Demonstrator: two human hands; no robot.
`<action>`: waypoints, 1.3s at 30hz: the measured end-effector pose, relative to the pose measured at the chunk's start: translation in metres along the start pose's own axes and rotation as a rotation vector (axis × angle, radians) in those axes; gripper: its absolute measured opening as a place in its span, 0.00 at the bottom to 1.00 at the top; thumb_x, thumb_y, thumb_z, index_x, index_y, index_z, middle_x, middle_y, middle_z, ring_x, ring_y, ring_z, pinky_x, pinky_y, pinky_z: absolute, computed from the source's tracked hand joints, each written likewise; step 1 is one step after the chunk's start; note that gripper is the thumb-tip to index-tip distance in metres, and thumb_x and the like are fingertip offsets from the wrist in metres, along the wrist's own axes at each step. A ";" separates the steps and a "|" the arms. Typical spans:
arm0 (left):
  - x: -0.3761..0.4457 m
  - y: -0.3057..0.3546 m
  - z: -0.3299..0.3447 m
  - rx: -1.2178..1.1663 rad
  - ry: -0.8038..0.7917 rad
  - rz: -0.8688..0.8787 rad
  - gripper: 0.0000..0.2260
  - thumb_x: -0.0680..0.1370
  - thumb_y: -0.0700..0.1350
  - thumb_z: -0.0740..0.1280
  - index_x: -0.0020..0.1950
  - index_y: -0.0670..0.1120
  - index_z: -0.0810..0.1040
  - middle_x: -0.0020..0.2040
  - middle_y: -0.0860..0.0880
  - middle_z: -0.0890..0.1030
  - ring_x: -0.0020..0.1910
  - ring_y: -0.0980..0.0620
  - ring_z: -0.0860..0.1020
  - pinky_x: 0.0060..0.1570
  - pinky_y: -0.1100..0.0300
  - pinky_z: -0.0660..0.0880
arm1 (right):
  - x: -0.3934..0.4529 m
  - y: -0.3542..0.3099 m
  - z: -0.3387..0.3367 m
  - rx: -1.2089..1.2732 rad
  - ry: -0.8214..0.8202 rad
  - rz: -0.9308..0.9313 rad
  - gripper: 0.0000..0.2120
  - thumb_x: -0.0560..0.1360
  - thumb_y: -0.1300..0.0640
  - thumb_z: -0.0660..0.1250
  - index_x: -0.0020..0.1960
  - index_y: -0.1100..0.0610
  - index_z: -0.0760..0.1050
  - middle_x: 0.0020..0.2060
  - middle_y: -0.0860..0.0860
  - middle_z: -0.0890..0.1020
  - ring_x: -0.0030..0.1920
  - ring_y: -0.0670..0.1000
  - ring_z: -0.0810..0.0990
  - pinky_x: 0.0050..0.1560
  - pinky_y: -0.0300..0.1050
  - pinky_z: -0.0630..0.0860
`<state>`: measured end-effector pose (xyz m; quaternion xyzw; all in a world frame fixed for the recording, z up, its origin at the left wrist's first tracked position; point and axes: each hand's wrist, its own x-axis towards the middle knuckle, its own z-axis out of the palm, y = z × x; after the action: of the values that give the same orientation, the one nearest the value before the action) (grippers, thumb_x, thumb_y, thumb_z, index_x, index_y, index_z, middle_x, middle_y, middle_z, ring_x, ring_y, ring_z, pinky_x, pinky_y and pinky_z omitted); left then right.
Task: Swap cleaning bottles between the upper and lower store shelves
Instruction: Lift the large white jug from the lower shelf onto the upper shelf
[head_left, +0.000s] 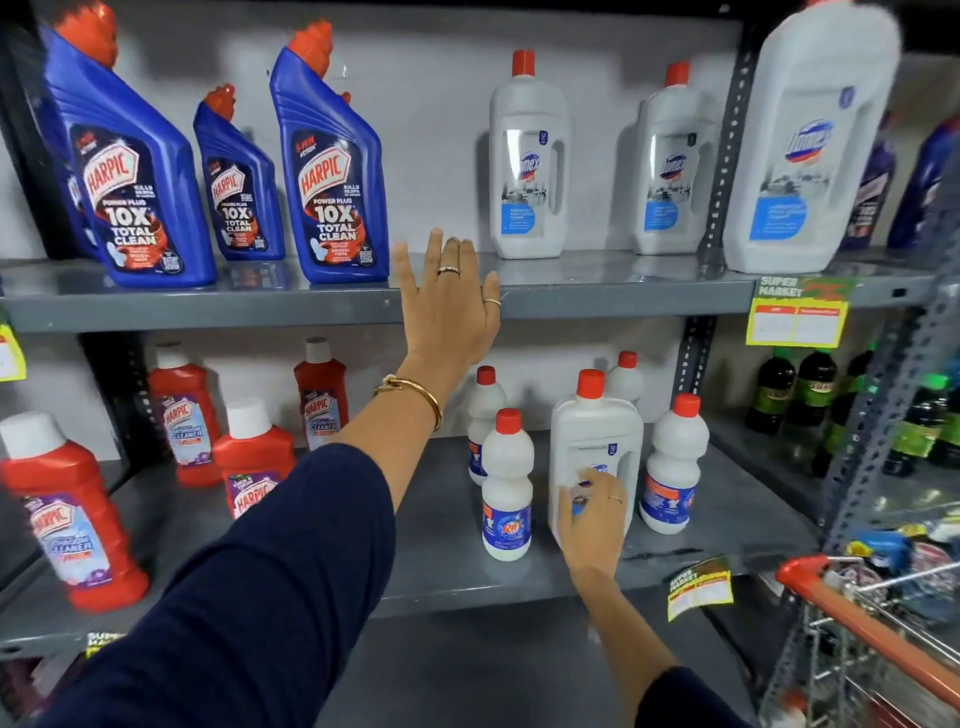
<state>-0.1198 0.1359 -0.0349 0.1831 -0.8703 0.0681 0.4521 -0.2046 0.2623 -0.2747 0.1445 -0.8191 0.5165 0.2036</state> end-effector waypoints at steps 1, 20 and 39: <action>0.000 0.002 0.001 -0.014 0.004 0.003 0.22 0.79 0.49 0.51 0.70 0.38 0.61 0.71 0.41 0.66 0.74 0.44 0.55 0.70 0.41 0.39 | 0.004 0.003 -0.004 -0.014 0.000 0.023 0.19 0.71 0.58 0.69 0.59 0.63 0.69 0.57 0.62 0.75 0.57 0.62 0.72 0.59 0.57 0.73; 0.006 0.023 0.022 0.055 0.083 0.133 0.27 0.77 0.54 0.45 0.70 0.40 0.61 0.70 0.41 0.69 0.72 0.41 0.58 0.70 0.40 0.48 | 0.022 0.014 0.011 0.117 0.092 0.129 0.42 0.57 0.49 0.79 0.64 0.57 0.63 0.58 0.58 0.77 0.57 0.58 0.76 0.58 0.53 0.74; 0.004 0.021 0.014 0.004 0.010 0.169 0.25 0.80 0.53 0.46 0.73 0.42 0.54 0.74 0.42 0.61 0.74 0.42 0.55 0.71 0.41 0.46 | 0.025 -0.087 -0.071 0.410 0.355 -0.086 0.45 0.55 0.58 0.81 0.66 0.61 0.61 0.59 0.60 0.72 0.58 0.52 0.70 0.56 0.32 0.67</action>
<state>-0.1409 0.1505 -0.0386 0.1096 -0.8803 0.1084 0.4486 -0.1749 0.2887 -0.1671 0.1248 -0.6419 0.6797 0.3322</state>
